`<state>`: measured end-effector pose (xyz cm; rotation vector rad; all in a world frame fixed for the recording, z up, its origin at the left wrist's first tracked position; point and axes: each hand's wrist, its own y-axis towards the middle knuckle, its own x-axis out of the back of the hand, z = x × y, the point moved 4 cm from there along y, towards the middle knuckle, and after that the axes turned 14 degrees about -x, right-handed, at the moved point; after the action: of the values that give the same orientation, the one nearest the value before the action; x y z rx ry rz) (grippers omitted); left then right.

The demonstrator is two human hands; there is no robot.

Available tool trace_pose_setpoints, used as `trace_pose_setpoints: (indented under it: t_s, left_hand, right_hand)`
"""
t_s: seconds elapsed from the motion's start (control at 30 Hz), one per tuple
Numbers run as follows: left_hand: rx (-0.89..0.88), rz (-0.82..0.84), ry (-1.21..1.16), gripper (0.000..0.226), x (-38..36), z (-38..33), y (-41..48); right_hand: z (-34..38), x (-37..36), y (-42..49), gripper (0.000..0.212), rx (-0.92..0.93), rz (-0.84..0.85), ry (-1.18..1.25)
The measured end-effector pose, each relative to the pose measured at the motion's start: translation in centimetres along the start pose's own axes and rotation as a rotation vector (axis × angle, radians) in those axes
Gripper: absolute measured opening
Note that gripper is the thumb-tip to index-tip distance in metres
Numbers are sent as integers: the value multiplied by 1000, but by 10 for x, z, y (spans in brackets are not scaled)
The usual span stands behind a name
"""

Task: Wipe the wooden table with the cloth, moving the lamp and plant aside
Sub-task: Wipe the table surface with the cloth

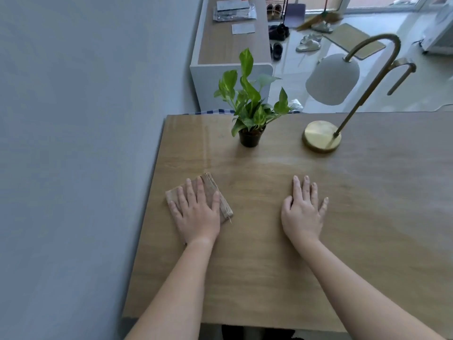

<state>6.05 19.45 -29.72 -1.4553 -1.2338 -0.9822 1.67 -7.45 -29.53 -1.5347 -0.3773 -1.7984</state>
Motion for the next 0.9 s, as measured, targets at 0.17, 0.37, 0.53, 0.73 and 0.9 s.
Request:
trace_pose_setpoints:
  t_s: [0.17,0.37,0.53,0.73,0.9]
  left_hand:
    - [350,-64,-214,77,4,-32,42]
    - [83,-65,-106,83,5,-19,35]
    - [-392,-21,-70,71,8,-4,46]
    - [-683,19,-67,49,19,18,55]
    - [-386,42,-26,59,11,-7,27]
  right_hand:
    - [22,-7,7,67,-96,-52,6]
    - [23,-8,11,68,-87,-38,-28]
    - [22,-7,10,68,-93,-33,-18]
    - [22,-5,13,68,-99,-60,9]
    - [23,-3,8,67,-113,-52,13]
